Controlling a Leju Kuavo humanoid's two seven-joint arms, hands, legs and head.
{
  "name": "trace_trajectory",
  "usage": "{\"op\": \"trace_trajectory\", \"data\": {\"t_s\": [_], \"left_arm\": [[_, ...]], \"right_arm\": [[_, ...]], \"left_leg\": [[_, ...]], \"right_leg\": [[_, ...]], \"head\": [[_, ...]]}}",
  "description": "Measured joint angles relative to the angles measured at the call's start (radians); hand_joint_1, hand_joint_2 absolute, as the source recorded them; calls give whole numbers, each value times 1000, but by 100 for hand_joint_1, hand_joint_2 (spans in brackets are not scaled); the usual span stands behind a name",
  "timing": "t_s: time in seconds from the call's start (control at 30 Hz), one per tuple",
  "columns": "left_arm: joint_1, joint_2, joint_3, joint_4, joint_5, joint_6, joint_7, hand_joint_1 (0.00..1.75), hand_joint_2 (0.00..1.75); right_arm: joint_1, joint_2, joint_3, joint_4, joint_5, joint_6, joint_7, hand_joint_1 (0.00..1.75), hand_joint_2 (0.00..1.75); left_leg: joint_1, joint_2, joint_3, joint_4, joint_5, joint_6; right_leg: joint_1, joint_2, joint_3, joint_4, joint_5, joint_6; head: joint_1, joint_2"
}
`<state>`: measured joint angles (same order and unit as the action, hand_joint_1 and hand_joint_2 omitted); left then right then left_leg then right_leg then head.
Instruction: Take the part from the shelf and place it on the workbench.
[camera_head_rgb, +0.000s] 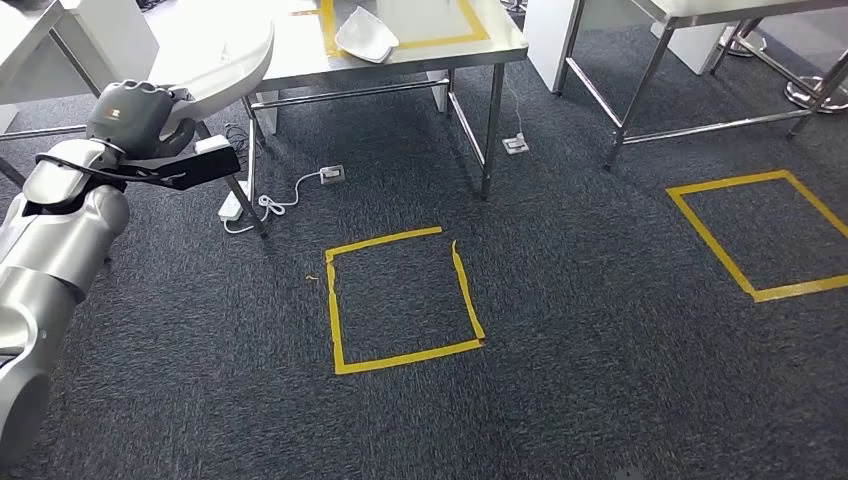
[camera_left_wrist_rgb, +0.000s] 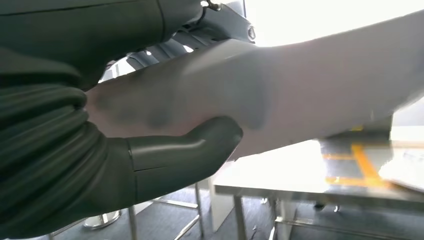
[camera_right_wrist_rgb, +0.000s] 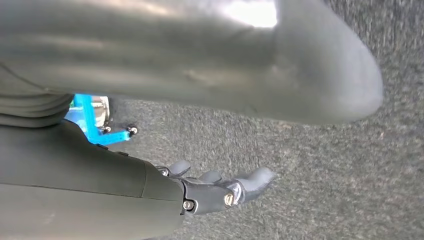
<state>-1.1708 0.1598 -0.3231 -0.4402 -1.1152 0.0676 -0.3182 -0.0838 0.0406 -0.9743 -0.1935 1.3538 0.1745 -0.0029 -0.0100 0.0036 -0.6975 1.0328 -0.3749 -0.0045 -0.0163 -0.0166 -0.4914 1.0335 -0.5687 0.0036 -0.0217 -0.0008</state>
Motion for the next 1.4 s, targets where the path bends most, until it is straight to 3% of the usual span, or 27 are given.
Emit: {"op": "trace_trajectory", "data": {"t_s": [0.07,0.13,0.17,0.23,0.27,0.3,0.33,0.43,0.47,0.5,0.57,0.63,0.67,0.73,0.8,0.83,0.87,0.93,0.97,1.0,1.1,1.17,1.27,1.3,1.33,1.37,1.4], "left_arm": [[0,0,0,-3,-2,-2,0,175,175],[-1,-1,0,-6,-3,-2,1,175,175],[-1,-2,0,-6,-4,-2,1,175,175],[3,-5,0,-4,-5,-2,0,175,175],[6,-8,0,-3,-6,-1,0,175,175],[9,-10,0,-1,-7,-1,0,175,175],[10,-12,0,0,-7,-1,0,175,175],[11,-18,0,4,-7,-1,0,175,175],[10,-20,0,6,-7,-1,0,175,175],[9,-20,0,7,-7,-2,0,175,175],[6,-19,0,6,-8,-2,0,175,175],[2,-19,0,5,-8,-2,0,175,175],[0,-19,0,5,-8,-2,0,175,175],[1,-19,0,8,-8,-2,-1,175,175],[5,-19,0,11,-10,-3,-4,175,175],[6,-20,0,12,-12,-4,-6,175,175],[6,-20,0,13,-15,-4,-8,175,175],[3,-20,0,15,-20,-8,-10,175,175],[1,-22,0,17,-22,-11,-11,175,175],[-1,-24,0,19,-25,-15,-12,175,175],[-10,-37,-1,21,-29,-29,-17,175,175],[-17,-47,-1,23,-33,-36,-18,175,175],[-16,-58,-1,29,-35,-38,-22,175,175],[-13,-62,-1,32,-35,-38,-24,175,175],[-11,-65,-1,33,-35,-38,-25,175,175],[-10,-68,-1,35,-35,-38,-25,175,175],[-10,-71,-1,35,-35,-38,-24,175,175]], "right_arm": [[-1,1,0,0,1,-1,0,0,0],[-4,1,0,0,-1,-1,0,0,0],[-5,1,0,0,-2,-1,1,0,0],[-2,0,0,0,-4,-1,2,0,0],[1,0,0,0,-5,0,3,0,0],[2,0,0,0,-5,0,3,0,0],[3,0,0,0,-6,0,3,0,0],[5,-1,0,0,-7,-1,3,0,0],[7,-1,0,0,-7,-1,3,0,0],[8,-1,0,0,-8,-1,3,0,0],[7,-1,0,0,-8,-2,3,0,0],[4,-2,0,0,-9,-2,2,0,0],[3,-2,0,0,-9,-2,1,0,0],[2,-2,0,0,-9,-2,1,0,0],[4,-1,0,0,-9,-2,-2,0,0],[5,-1,0,0,-9,-2,-3,0,0],[5,0,0,0,-9,-2,-3,0,0],[5,0,-1,0,-8,-2,-3,0,0],[4,0,-1,0,-9,-1,-2,0,0],[4,0,-1,0,-10,-1,-1,0,0],[3,-1,-2,0,-13,-2,-3,0,0],[1,-2,-2,0,-13,-2,-6,0,0],[4,-2,-2,0,-13,-1,-6,0,0],[6,-2,-3,0,-13,0,-6,0,0],[8,-2,-3,0,-14,0,-6,0,0],[9,-2,-3,0,-14,0,-6,0,0],[10,-3,-3,0,-14,0,-6,0,0]], "left_leg": [[4,-8,20,-13,-3,10],[8,-12,45,-22,-14,21],[9,-13,57,-25,-23,26],[9,-19,76,-25,-42,31],[9,-23,87,-25,-52,31],[9,-27,99,-25,-63,31],[9,-30,114,-24,-74,29],[6,-36,146,-17,-112,18],[5,-39,151,-17,-123,12],[4,-42,156,-13,-127,5],[4,-41,161,-5,-128,-6],[5,-28,133,58,-126,-16],[7,-21,99,114,-133,-21],[11,-15,17,225,-178,-27],[13,-13,-35,254,-222,-28],[14,-12,-39,225,-216,-27],[14,-10,-31,172,-183,-24],[12,-5,-6,43,-58,-16],[11,-3,5,1,-9,-11],[10,-2,12,-22,20,-5],[11,-9,31,-26,10,16],[10,-12,45,-26,-3,29],[4,-17,67,-24,-28,39],[2,-20,76,-23,-38,40],[1,-21,87,-22,-48,40],[-1,-22,99,-20,-58,39],[-1,-23,109,-18,-69,37]], "right_leg": [[1,-1,2,13,12,11],[0,4,-45,95,23,16],[-1,7,-89,156,14,18],[-1,9,-177,252,-39,22],[-1,9,-208,268,-65,24],[-1,10,-224,256,-73,25],[-1,10,-227,216,-52,25],[1,13,-202,34,121,18],[4,14,-195,1,160,12],[5,14,-192,-13,175,6],[5,13,-173,-18,172,-11],[2,12,-148,-22,161,-26],[1,12,-136,-23,153,-30],[1,13,-113,-23,133,-32],[1,15,-85,-23,110,-30],[1,15,-69,-23,97,-28],[1,16,-52,-23,84,-26],[2,16,-25,-22,58,-19],[4,16,-16,-22,47,-13],[6,16,-8,-20,40,-7],[6,15,-18,22,48,10],[3,16,-79,117,43,16],[3,16,-201,266,-33,19],[3,16,-223,273,-46,18],[4,16,-230,249,-36,16],[5,16,-222,195,-1,13],[8,16,-204,125,56,7]], "head": [[0,0],[2,0],[3,0],[3,0],[3,0],[3,0],[3,0],[4,0],[3,0],[3,0],[2,0],[1,0],[0,0],[0,0],[0,0],[0,0],[0,0],[0,0],[0,0],[-1,0],[0,0],[1,0],[2,0],[2,0],[2,0],[2,0],[2,0]]}}
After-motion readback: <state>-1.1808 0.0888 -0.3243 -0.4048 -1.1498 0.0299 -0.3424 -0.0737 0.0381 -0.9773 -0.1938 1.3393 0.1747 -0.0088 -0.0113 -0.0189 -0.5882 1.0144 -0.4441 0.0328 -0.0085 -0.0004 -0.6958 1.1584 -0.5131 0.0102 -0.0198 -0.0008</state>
